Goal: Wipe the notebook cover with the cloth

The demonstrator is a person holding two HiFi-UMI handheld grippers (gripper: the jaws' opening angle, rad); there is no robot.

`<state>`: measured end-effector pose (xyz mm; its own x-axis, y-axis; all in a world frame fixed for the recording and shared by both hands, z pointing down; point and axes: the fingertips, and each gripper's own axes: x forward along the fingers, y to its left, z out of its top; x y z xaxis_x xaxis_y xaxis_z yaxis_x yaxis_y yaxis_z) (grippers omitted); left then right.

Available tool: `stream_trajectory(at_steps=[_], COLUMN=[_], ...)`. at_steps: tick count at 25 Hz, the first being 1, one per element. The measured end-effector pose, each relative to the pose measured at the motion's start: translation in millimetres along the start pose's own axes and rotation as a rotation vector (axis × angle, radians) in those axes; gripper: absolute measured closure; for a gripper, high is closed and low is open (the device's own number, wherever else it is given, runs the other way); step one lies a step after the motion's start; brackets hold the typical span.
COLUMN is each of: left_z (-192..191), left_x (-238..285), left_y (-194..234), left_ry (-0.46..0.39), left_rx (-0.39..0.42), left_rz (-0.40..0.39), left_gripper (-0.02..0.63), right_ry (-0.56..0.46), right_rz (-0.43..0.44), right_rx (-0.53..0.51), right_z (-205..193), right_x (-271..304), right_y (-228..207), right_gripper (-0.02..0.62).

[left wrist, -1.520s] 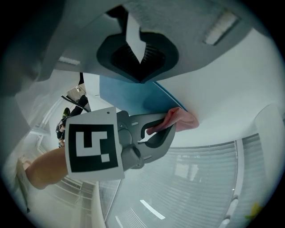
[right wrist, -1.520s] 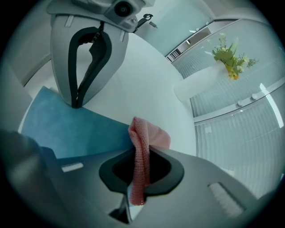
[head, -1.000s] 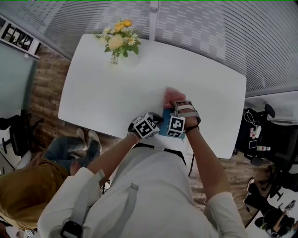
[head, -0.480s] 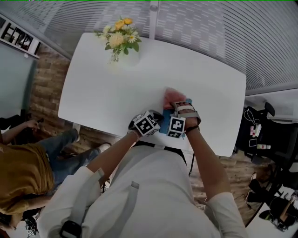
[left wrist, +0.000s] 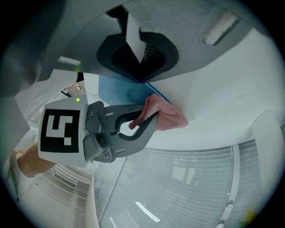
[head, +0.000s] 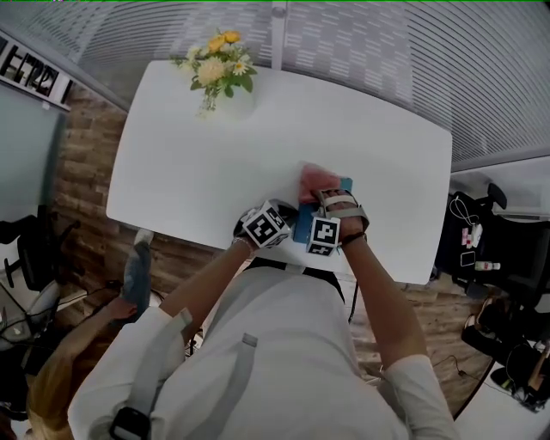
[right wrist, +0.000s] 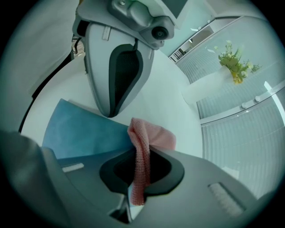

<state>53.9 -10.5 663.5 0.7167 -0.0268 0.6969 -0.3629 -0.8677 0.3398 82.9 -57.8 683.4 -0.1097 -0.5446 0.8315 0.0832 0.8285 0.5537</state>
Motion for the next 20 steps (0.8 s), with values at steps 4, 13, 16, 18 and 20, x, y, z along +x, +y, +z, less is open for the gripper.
stream_trajectory(at_steps=[4, 13, 16, 18, 20], left_z=[-1, 0, 0, 0, -1], left_x=[1, -1, -1, 0, 0], left_y=[-1, 0, 0, 0, -1], left_ry=[0.012, 0.007, 0.005, 0.007, 0.003], left_rx=[0.009, 0.010, 0.009, 0.013, 0.009], left_rz=[0.000, -0.002, -0.005, -0.005, -0.008], left_gripper=[0.607, 0.607, 0.607, 0.607, 0.607], right_ry=[-0.010, -0.010, -0.011, -0.014, -0.020], right_rz=[0.010, 0.013, 0.016, 0.021, 0.028], right_rx=[0.024, 0.013, 0.012, 0.008, 0.013], right_z=[4, 3, 5, 5, 6], right_x=[-7, -6, -8, -9, -11], right_y=[2, 11, 13, 16, 19], right_gripper=[0.586, 0.586, 0.586, 0.586, 0.586])
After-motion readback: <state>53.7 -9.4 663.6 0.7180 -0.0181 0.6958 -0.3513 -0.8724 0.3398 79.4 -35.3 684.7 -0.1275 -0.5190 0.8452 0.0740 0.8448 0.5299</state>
